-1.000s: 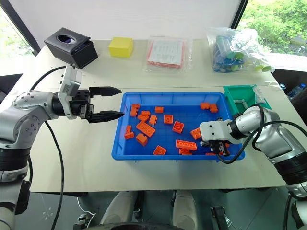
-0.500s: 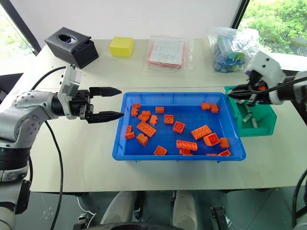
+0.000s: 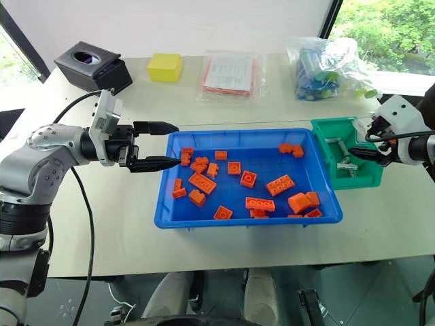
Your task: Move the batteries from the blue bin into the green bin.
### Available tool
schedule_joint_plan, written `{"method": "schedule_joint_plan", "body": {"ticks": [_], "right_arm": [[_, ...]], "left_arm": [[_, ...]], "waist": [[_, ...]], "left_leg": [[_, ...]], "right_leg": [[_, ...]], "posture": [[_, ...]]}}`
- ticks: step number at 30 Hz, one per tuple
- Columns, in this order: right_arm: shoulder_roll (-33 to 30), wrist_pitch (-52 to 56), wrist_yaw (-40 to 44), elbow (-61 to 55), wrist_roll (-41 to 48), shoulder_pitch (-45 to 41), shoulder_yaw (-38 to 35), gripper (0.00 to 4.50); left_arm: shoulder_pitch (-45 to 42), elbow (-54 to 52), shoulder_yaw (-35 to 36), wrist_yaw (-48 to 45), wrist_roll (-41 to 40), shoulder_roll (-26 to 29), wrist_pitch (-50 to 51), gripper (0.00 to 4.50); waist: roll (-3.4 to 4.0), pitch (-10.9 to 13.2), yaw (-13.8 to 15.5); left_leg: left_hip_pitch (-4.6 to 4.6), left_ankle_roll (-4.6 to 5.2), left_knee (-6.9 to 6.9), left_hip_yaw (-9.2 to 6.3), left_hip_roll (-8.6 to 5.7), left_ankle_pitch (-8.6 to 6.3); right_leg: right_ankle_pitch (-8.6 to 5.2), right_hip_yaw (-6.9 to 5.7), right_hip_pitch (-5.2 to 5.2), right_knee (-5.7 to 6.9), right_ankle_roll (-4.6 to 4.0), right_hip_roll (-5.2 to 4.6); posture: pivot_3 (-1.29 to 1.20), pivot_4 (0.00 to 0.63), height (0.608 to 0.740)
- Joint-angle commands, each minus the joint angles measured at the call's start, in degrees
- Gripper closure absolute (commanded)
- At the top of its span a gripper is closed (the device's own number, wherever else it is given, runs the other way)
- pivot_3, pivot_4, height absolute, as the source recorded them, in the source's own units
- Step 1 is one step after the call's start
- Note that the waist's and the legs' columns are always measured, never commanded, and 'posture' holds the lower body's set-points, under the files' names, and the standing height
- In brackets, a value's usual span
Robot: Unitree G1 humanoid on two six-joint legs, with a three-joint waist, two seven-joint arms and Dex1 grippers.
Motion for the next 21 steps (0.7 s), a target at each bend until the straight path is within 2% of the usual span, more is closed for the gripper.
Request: {"method": "schedule_joint_plan", "body": {"ticks": [1,5,9,15,21], "right_arm": [[-3.87,1.27,5.4,-5.53,4.82,4.74,-7.35,0.64],[-5.91,3.67,15.73,-13.67,11.1,17.49,-18.48,0.64],[-4.54,5.64,20.09,-18.4,13.5,27.25,-27.84,0.64],[-0.82,7.87,20.89,-22.07,16.5,34.65,-37.23,0.64],[2.79,9.81,16.85,-24.75,18.86,36.12,-39.85,0.64]], "left_arm": [[-0.31,-1.52,0.94,-0.56,-1.0,0.27,-0.23,0.0],[-0.26,-1.24,1.0,-1.18,-0.9,0.49,-0.18,0.0],[-0.04,-1.11,1.3,-1.82,-0.98,1.16,0.04,0.0],[0.78,-1.0,3.92,-1.78,-1.83,3.23,1.05,0.0],[2.58,-1.58,7.19,-1.85,-3.54,6.41,2.77,0.0]], "waist": [[0.0,0.0,0.3],[0.0,0.0,1.25],[-0.01,-0.01,1.27],[-0.01,-0.01,1.2],[0.0,-0.01,1.26]], "left_leg": [[-0.01,0.0,0.0,-0.01,-0.01,0.0],[0.0,0.01,0.0,-0.03,-0.01,0.0],[0.03,0.01,0.05,-0.04,0.01,-0.01],[0.02,0.01,0.16,-0.06,0.03,-0.02],[0.01,0.03,0.2,-0.07,0.03,-0.03]], "right_leg": [[0.0,0.0,0.0,0.0,0.0,0.0],[0.0,0.0,0.03,-0.01,0.01,0.01],[0.0,-0.01,0.09,-0.02,0.01,0.01],[0.0,-0.01,0.11,-0.02,0.01,0.02],[-0.01,-0.01,0.12,-0.01,0.01,0.01]], "posture": [[0.0,0.15,0.692],[0.0,0.15,0.692],[0.0,0.15,0.692],[0.0,0.15,0.692],[0.0,0.15,0.692]]}}
